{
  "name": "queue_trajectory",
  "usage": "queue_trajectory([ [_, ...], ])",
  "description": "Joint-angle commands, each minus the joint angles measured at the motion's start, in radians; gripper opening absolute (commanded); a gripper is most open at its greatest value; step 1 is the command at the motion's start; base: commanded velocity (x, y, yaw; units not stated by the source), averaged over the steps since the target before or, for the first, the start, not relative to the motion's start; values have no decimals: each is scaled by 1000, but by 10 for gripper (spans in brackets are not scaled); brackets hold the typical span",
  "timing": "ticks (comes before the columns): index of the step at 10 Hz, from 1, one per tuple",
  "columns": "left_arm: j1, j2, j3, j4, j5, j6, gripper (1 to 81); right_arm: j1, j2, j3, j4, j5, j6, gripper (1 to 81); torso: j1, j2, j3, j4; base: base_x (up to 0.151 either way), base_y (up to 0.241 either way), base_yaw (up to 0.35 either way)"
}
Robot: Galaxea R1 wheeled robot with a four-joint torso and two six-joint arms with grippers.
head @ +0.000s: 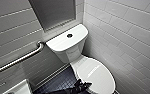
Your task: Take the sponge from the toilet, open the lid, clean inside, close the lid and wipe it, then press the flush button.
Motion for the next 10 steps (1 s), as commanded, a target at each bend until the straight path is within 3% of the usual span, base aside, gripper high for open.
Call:
queue_trajectory([
  [1, -10, 95, -138, 44, 35, 23, 811, -15, -25, 9, -12, -50, 4, 10, 0, 0, 0, 0, 0, 0, 0],
  [6, -16, 82, -155, -4, 24, -82, 811, -6, -3, -3, -11, -55, 4, 10, -1, -1, 1, 0, 0, 0, 0],
  [10, -52, -1, 3, -2, 19, -184, 811, 1, 23, -22, -27, -60, 3, 10, -1, 0, 1, 0, 0, 0, 0],
])
